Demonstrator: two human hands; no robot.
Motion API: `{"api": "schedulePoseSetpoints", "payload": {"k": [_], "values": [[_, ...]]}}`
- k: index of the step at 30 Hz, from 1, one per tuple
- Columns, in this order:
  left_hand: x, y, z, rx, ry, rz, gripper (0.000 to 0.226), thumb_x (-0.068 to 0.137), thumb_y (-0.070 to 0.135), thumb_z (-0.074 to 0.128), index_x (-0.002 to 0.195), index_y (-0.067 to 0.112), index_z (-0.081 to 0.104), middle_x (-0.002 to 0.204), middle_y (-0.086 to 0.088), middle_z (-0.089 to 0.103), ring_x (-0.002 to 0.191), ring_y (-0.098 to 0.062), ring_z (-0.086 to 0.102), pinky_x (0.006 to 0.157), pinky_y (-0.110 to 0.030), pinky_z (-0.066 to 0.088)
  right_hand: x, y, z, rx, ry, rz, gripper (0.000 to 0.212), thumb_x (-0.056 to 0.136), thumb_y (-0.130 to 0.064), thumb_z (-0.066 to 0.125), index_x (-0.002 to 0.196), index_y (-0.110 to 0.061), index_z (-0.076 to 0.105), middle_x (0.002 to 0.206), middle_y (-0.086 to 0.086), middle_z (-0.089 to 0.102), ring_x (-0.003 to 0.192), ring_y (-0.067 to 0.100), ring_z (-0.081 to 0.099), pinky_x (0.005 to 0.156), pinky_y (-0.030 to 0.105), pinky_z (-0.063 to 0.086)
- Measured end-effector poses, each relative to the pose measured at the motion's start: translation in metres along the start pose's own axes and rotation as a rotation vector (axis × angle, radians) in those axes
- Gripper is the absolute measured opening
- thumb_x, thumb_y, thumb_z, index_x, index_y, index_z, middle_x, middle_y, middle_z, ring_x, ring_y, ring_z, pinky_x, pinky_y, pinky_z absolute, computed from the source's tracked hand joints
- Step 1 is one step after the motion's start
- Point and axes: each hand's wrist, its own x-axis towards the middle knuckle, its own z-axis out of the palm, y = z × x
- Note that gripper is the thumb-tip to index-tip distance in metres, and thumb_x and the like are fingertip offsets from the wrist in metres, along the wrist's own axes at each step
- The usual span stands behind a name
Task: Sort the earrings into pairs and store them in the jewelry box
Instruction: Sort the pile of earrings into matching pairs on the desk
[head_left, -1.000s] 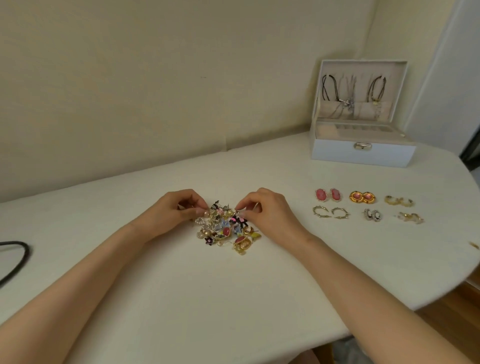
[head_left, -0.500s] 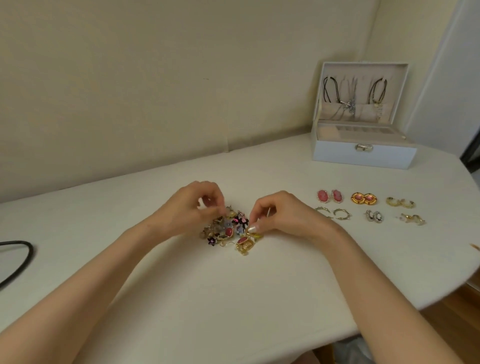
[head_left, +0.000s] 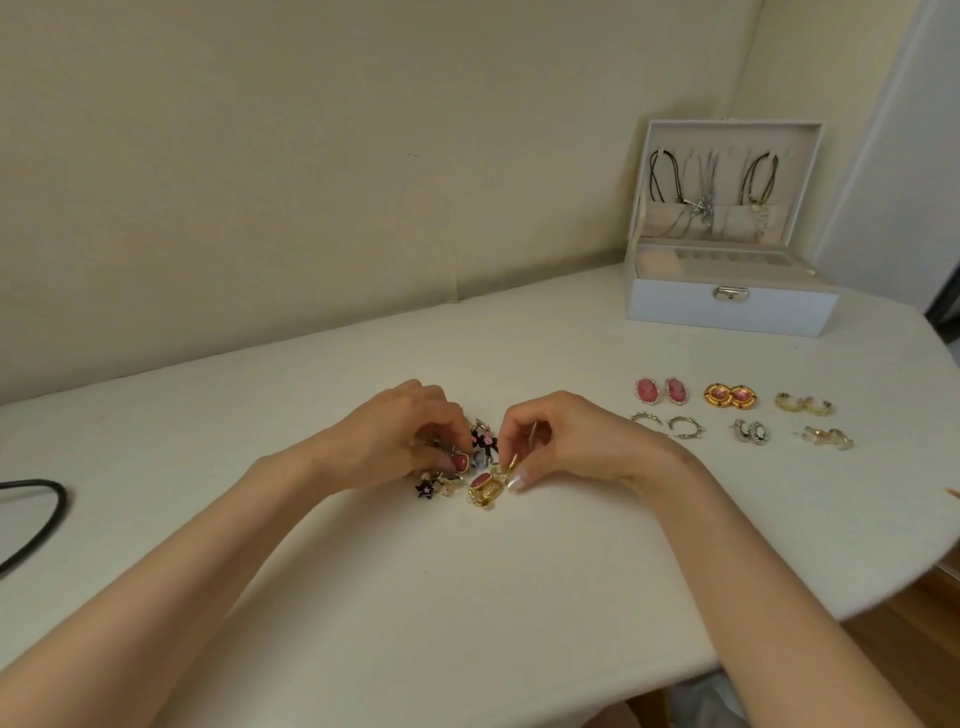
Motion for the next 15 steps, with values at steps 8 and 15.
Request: {"api": "schedulePoseSetpoints", "payload": {"k": [8,15], "values": [[0.0012,0.0012,-0.0013,0.173,0.037,-0.061,0.016,0.084,0.034,0.064,0.099,0.028,0.064,0.093,0.009,0.052,0.091,-0.011,0.041,0.083,-0.03,0.04,0.0014,-0.0009,0.0022,0.03,0.111,-0.002,0.013,0.072,-0.008,0.077,0.075,-0.017,0.068,0.075,0.001,0.065,0.064,0.005,0.055,0.067,0.022,0.046],[-0.0009,-0.0027,-0.002,0.05,0.134,-0.135,0.012,0.084,0.032,0.063,0.093,0.023,0.063,0.097,0.006,0.051,0.094,-0.011,0.044,0.078,-0.023,0.037,0.0044,0.0008,0.0047,0.096,0.15,-0.021,0.012,0.081,-0.004,0.068,0.082,-0.016,0.072,0.066,-0.006,0.061,0.062,0.01,0.057,0.065,0.021,0.051]]}}
